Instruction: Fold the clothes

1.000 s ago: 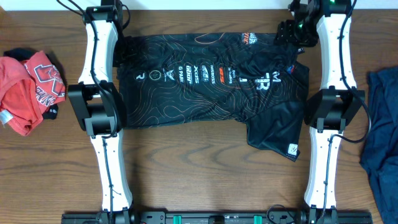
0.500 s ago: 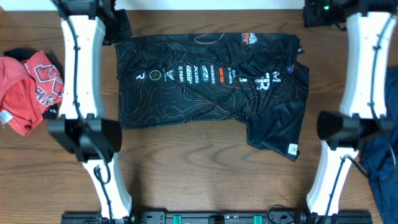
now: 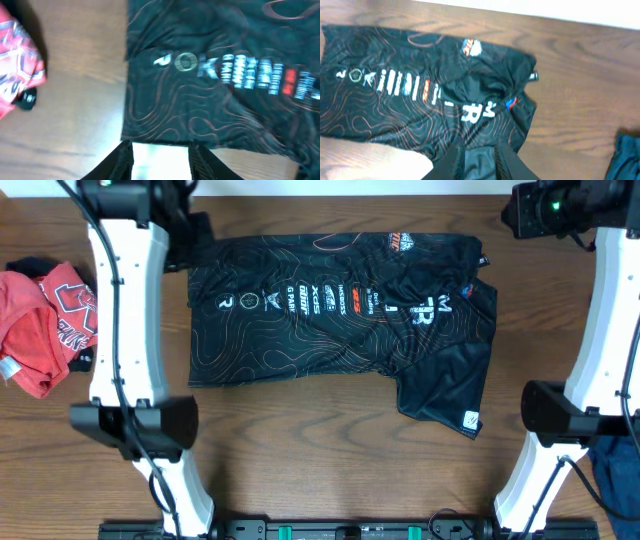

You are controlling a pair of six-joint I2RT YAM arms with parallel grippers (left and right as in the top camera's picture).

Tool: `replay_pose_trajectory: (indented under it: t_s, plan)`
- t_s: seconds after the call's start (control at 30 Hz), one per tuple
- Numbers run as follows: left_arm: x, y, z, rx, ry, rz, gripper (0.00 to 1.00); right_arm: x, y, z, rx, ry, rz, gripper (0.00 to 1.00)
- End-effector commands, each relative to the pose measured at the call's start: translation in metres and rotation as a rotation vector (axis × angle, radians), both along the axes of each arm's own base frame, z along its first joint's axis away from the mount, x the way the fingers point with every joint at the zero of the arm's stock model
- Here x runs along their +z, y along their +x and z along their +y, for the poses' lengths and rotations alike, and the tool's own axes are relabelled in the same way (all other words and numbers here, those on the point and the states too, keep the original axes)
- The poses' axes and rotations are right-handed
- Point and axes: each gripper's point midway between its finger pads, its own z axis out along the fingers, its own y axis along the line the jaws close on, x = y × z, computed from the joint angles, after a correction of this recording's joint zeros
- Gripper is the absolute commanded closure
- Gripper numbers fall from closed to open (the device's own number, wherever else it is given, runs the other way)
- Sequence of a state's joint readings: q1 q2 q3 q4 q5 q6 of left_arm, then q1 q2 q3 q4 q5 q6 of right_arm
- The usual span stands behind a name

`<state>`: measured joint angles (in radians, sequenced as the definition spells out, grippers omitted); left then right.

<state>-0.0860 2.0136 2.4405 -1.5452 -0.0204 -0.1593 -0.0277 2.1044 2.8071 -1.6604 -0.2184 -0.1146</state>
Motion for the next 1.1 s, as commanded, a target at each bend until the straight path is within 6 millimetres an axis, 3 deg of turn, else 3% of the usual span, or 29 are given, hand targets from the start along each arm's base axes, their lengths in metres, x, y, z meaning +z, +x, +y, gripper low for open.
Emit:
replay_pose_trajectory:
  t_s: [0.0,0.2,0.33,0.5,0.77,0.9,1.07]
  plan:
    - [0.062,-0.025,-0.016,-0.036,0.066,-0.179,0.58,0.045,-0.027,0.011,0.048,-0.004,-0.118,0.8]
    - [0.126,-0.076,-0.04,-0.082,0.09,-0.371,0.58,0.076,-0.064,0.029,0.108,-0.013,-0.184,0.85]
    - [0.154,-0.111,-0.025,-0.004,0.123,-0.456,0.58,0.096,-0.087,0.045,0.146,-0.009,-0.238,0.79]
    - [0.154,-0.149,-0.011,0.038,0.116,-0.421,0.58,0.116,-0.111,0.053,0.102,-0.033,-0.294,0.76]
    - [0.137,-0.167,-0.006,0.047,0.111,-0.371,0.58,0.135,-0.142,0.073,0.104,-0.062,-0.36,0.72]
    - [0.126,-0.173,-0.001,0.053,0.137,-0.339,0.58,0.121,-0.149,0.081,0.125,-0.07,-0.304,0.71]
    - [0.097,-0.169,-0.002,0.06,0.159,-0.271,0.58,0.049,-0.145,0.081,0.104,-0.126,-0.049,0.68]
